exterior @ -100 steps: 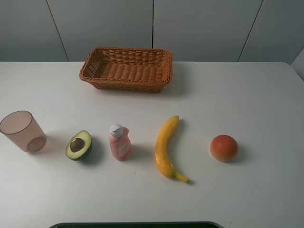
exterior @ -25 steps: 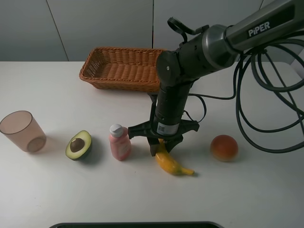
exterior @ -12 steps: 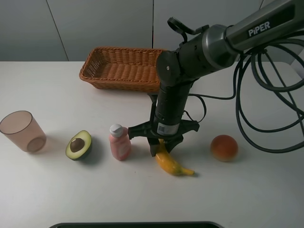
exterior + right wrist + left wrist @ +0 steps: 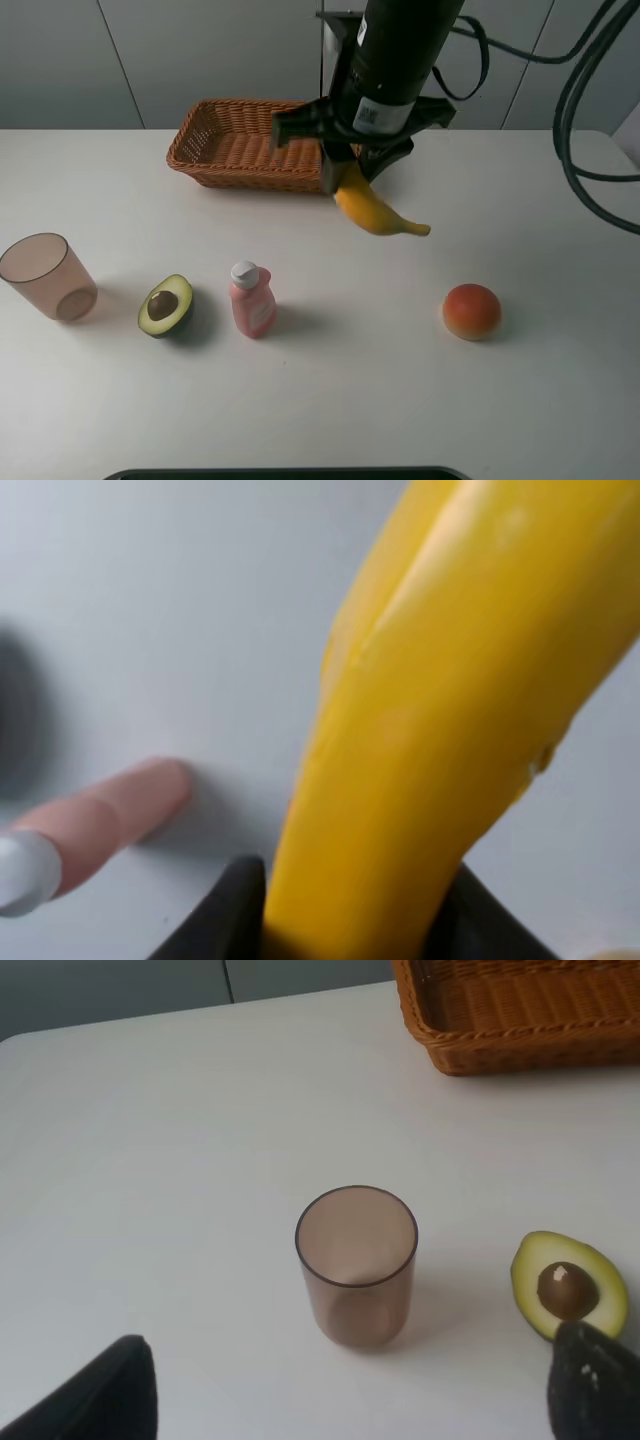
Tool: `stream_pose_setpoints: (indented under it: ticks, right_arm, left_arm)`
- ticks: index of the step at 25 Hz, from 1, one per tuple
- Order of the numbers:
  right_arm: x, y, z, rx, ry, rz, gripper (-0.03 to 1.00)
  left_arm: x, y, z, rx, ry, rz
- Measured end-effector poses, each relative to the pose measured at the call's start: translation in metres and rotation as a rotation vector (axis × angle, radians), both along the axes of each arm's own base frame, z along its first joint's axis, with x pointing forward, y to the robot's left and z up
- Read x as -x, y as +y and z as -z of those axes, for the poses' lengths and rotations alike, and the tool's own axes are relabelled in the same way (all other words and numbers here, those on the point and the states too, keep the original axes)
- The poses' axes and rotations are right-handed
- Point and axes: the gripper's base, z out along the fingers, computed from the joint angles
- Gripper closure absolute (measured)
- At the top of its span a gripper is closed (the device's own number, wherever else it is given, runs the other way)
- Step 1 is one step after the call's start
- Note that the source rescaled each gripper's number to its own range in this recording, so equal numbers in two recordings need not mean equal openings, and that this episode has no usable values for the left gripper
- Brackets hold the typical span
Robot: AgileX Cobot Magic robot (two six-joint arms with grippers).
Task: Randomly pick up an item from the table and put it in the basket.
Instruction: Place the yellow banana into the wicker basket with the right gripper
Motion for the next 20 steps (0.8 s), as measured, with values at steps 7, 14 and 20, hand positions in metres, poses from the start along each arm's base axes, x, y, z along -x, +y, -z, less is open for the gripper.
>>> stream_pose_setpoints:
  ticks: [7, 14, 20]
  right_arm:
    - [-0.036, 0.010, -0.068, 0.017, -0.476, -0.286, 0.95]
    - [-0.068, 0.030, -0.059, 0.142, -0.762, -0.533, 0.95]
    - [-0.101, 0.057, -0.005, 0.242, -0.784, -0.692, 0.95]
  left_arm:
    - [0.000, 0.000, 0.000, 0.000, 0.000, 0.000]
    - [0.000, 0.000, 0.000, 0.000, 0.000, 0.000]
    - [0.000, 0.000, 0.000, 0.000, 0.000, 0.000]
